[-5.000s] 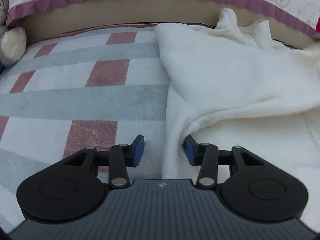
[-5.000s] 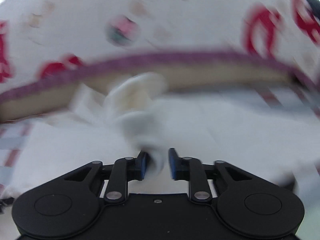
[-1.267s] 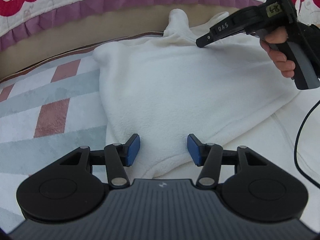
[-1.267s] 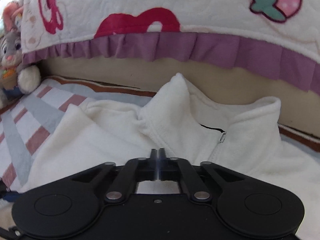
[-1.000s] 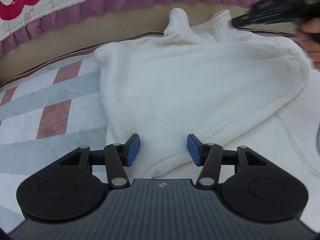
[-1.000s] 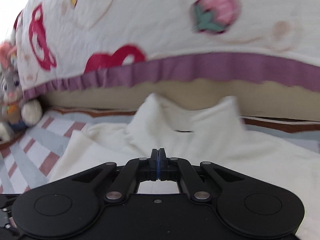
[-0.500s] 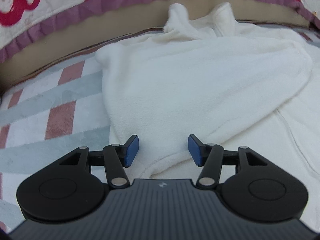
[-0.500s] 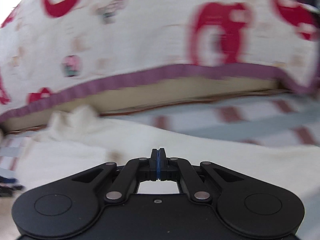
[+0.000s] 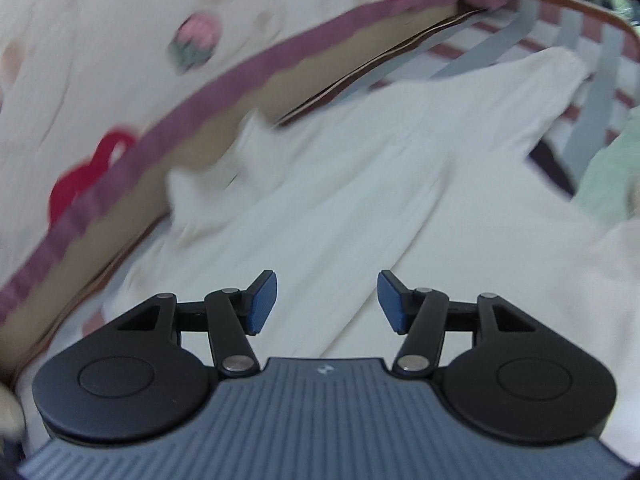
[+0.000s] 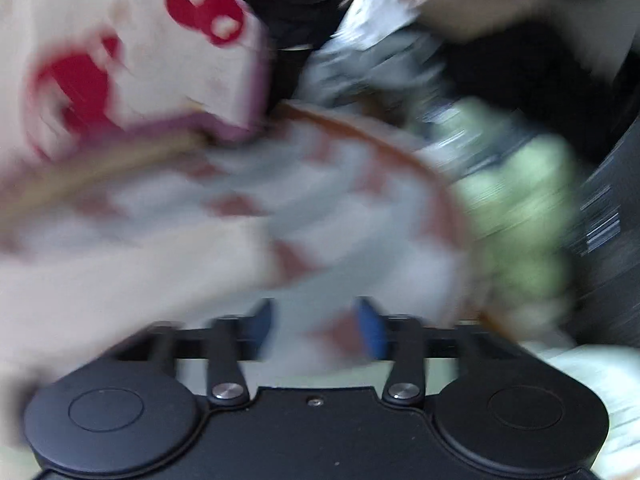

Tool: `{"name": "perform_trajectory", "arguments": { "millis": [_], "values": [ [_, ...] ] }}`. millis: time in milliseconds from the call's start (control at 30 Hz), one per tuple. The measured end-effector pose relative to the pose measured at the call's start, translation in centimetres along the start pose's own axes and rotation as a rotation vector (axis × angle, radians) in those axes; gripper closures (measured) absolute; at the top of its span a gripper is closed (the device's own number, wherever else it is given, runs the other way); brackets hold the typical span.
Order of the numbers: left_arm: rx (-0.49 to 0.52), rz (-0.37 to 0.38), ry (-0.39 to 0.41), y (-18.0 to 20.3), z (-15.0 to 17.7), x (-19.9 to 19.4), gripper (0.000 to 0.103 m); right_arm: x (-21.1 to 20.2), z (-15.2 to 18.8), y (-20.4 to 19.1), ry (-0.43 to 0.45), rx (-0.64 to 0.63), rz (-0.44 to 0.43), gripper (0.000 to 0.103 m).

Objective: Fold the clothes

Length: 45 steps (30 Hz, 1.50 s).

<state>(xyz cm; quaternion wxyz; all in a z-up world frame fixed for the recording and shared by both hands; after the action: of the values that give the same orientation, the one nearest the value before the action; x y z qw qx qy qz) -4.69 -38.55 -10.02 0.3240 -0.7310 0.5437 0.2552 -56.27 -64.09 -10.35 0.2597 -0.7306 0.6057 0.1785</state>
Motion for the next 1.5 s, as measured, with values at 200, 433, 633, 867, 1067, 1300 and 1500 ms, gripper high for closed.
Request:
{"name": "perform_trajectory", "arguments": {
  "millis": [200, 433, 633, 867, 1067, 1300, 1500],
  "values": [
    [0.14, 0.128, -0.129, 7.4, -4.5, 1.8, 0.049, 4.8, 0.2, -5.8, -0.108, 0.383, -0.295, 0.036],
    [0.078, 0.132, -0.037, 14.1, -6.2, 8.9, 0.048, 11.4, 3.2, -6.1, -0.204, 0.466, -0.233, 0.036],
    [0.138, 0.167, 0.09, 18.8, -7.3, 16.0, 0.048, 12.6, 6.0, -4.4, -0.245, 0.502, -0.203, 0.036],
    [-0.108, 0.22, 0.141, 19.0, -7.9, 18.8, 0.048, 15.0, 6.0, -2.9, -0.176, 0.52, -0.156, 0.036],
    [-0.14, 0.228, 0.103, 20.0, -7.1, 20.7, 0.048, 17.5, 4.2, -3.5, -0.056, 0.428, -0.118, 0.031],
    [-0.164, 0.214, 0.112, 21.2, -6.3, 21.0, 0.043, 17.1, -0.2, -4.0, 0.141, 0.255, -0.083, 0.093],
    [-0.102, 0.17, 0.119, 21.3, -5.5, 20.0, 0.043, 13.7, -3.9, -7.2, 0.229, 0.122, -0.095, 0.093]
  ]
}}
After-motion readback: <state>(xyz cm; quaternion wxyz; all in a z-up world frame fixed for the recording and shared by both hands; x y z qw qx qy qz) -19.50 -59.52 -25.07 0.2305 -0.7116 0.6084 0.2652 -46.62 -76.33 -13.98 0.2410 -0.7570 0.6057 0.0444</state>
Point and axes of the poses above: each gripper's, at about its wrist camera, not at the fingertips, and x roughly the way its jaws point, y to its right, z to its underside, the point moved 10 cm from there along x, roughly the way its jaws point, and after that the axes turned 10 degrees about y, right-handed, at the moved point
